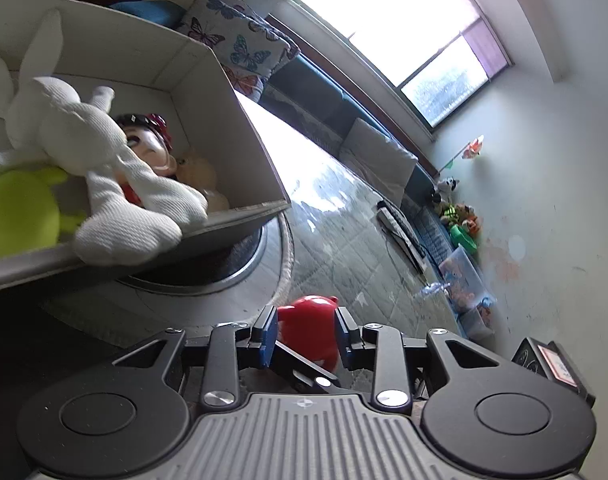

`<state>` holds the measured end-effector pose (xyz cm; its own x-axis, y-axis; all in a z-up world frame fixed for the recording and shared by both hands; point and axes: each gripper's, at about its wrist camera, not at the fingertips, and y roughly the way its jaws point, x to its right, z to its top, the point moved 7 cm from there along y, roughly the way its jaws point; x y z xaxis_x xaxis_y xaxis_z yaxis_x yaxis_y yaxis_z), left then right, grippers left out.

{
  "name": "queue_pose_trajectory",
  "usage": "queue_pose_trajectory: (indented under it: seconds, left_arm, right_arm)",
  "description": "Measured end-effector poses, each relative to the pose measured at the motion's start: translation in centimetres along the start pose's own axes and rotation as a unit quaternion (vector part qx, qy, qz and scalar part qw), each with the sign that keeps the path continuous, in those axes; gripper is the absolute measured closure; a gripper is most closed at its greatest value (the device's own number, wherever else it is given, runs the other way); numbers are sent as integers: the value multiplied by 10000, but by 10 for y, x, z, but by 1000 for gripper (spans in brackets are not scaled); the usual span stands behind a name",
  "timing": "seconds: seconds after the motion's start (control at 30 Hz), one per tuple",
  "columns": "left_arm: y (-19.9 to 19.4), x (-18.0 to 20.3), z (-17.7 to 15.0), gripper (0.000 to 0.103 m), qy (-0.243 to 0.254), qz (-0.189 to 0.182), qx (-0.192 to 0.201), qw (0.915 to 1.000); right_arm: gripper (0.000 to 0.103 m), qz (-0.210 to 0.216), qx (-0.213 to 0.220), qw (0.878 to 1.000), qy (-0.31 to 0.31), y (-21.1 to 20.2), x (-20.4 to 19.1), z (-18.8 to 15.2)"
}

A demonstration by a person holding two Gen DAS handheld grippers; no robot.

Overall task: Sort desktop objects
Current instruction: 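Withdraw the left gripper and move it onto the red round toy, then close the left gripper on the red toy and lift it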

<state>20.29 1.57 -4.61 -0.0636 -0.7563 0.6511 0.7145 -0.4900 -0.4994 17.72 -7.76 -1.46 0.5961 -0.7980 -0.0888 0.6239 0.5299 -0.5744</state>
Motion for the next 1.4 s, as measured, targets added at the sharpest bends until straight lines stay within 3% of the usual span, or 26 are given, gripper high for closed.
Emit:
queue_pose_trajectory:
  seconds: [0.3,0.7,0.83,0.93,1.17,1.4]
  left_arm:
    - [6,1,-9,67,68,89,-146,9998]
    - [-16,-8,-24,67,143,71,-124,9998]
    - [-27,-9,-27,69,165,124,-65,9998]
    - [-36,-9,-26,70,152,132,21,9998]
    - [-64,-4,-14,70,143,-2,378,9992]
    - [-92,6,20,70,233,-139,890,9957]
  right_arm:
    - [40,245,-26,9995,-198,-3,-23,-5]
    - [41,333,-38,9992,-220,-13,-40,-13]
    - [48,353,-27,9990,-255,-15,-47,-14]
    - [54,399,-8,9988,-280,-19,-55,-13]
    - [54,428,158,9977,-504,-25,-71,0]
    - [54,467,638,9947,-657,-30,-84,44]
